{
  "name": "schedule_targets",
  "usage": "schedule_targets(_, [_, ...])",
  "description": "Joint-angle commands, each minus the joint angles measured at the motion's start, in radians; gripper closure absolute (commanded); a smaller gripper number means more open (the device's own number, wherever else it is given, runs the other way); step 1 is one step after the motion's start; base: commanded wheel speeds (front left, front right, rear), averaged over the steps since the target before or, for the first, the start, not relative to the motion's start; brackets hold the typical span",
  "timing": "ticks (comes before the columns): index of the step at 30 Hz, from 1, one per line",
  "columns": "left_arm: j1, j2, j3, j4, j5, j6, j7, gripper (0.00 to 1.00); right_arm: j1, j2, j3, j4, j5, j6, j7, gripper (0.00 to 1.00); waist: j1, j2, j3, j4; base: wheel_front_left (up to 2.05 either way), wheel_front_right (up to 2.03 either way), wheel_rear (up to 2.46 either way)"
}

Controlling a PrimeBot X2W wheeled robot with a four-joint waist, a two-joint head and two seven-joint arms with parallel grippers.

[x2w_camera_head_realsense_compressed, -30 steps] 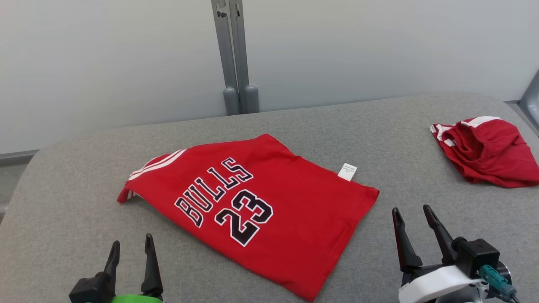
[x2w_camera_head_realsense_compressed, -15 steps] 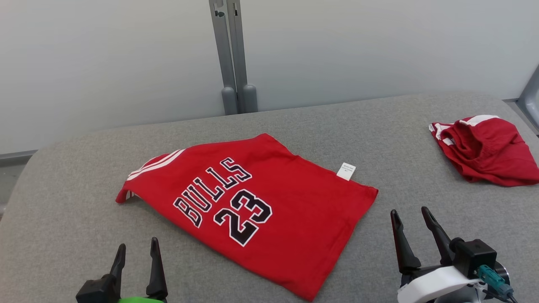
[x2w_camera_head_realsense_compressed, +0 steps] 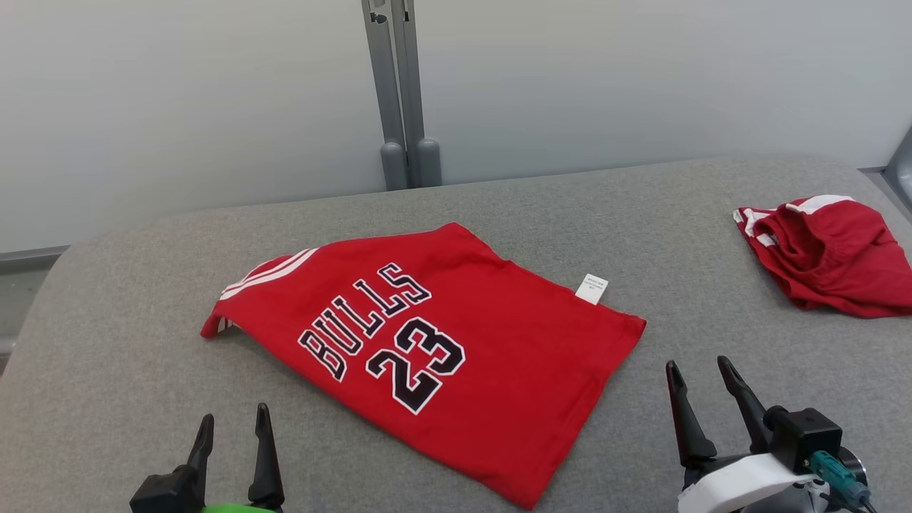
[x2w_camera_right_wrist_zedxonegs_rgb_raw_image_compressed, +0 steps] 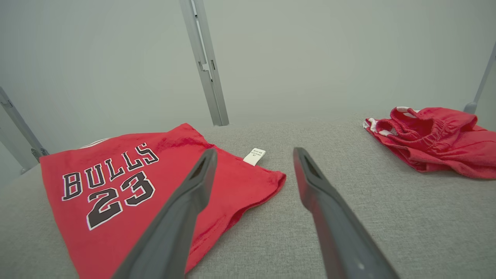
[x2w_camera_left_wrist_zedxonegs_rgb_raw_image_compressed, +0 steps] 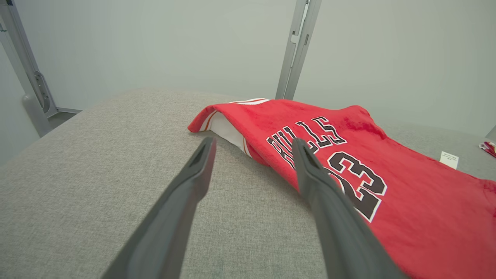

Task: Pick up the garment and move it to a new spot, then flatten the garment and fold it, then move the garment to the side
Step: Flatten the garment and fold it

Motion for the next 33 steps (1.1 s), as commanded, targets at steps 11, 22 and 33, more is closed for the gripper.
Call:
schedule_targets(11, [-0.031, -0.003, -0.03, 0.02, 0.024, -0.019, 0.0, 0.0, -0.116, -0.003, -0.026, 0.281, 0.041, 0.0, 0.008, 0.0, 0.0, -0.0001, 0.036, 0.086, 0.0, 0.0, 0.0])
schedule_targets(22, [-0.038, -0.003, -0.079, 0.022, -0.004, -0.004, 0.0, 0.0, -0.287, -0.003, -0.006, 0.593, 0.093, 0.0, 0.049, 0.0, 0.0, -0.0001, 0.063, 0.214, 0.0, 0.0, 0.0])
schedule_targets(33, [-0.017, -0.004, -0.08, 0.011, -0.01, 0.009, 0.0, 0.0, -0.372, -0.003, 0.041, 0.741, 0.119, 0.0, 0.023, 1.0, 0.0, -0.0001, 0.066, 0.26, 0.0, 0.0, 0.0])
